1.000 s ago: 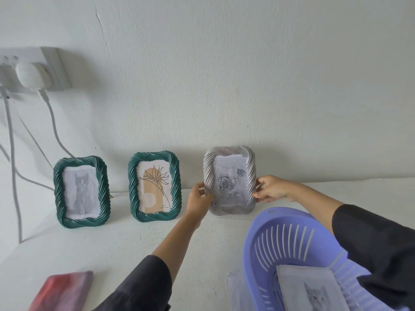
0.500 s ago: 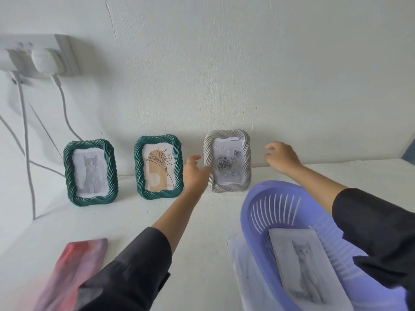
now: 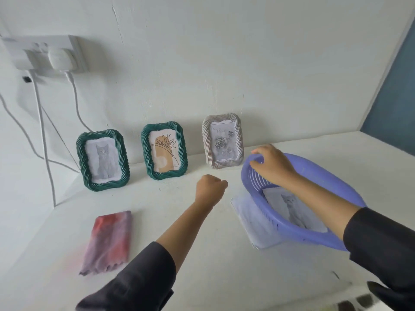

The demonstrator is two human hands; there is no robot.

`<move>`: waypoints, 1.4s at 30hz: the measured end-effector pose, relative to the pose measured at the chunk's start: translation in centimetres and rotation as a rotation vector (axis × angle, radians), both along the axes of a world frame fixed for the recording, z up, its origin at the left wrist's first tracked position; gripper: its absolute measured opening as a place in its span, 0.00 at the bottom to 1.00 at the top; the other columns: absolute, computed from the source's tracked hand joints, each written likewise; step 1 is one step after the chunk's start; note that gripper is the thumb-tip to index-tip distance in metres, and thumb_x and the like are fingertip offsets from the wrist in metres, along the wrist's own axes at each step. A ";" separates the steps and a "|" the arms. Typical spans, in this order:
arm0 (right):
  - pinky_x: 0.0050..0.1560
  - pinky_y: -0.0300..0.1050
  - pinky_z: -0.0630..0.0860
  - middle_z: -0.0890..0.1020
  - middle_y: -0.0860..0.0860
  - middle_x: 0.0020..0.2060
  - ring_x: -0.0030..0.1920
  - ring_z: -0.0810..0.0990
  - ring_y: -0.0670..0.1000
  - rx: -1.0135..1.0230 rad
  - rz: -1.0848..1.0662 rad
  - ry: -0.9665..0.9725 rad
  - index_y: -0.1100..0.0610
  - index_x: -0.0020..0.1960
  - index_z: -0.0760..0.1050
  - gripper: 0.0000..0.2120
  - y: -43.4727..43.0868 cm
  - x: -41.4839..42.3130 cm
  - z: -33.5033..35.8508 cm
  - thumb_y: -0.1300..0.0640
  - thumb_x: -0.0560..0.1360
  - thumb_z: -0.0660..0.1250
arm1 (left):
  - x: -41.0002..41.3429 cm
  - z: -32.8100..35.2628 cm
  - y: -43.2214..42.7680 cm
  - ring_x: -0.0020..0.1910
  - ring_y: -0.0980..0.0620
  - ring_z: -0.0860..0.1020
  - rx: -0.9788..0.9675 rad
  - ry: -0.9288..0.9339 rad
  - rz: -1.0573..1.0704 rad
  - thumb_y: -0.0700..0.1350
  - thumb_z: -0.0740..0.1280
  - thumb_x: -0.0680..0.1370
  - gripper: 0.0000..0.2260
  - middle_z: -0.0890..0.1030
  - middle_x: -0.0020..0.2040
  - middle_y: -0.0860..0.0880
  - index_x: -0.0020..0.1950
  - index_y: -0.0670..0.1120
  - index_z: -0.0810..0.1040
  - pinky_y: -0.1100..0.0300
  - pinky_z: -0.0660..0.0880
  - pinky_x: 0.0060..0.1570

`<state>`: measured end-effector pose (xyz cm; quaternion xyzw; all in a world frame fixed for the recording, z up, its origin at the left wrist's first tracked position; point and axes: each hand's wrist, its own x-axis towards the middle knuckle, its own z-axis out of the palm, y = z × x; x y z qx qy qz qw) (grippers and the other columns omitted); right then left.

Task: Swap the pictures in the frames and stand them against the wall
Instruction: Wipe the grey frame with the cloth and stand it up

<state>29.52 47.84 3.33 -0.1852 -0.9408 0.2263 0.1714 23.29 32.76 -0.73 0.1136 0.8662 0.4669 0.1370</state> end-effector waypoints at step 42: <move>0.63 0.49 0.71 0.75 0.54 0.64 0.63 0.74 0.53 -0.192 0.194 -0.133 0.45 0.70 0.65 0.21 -1.7 6.0 -4.7 0.51 0.77 0.59 | 6.4 -4.2 5.8 0.34 0.49 0.76 0.244 -0.652 0.155 0.38 0.64 0.76 0.05 0.77 0.40 0.43 0.50 0.37 0.74 0.60 0.74 0.31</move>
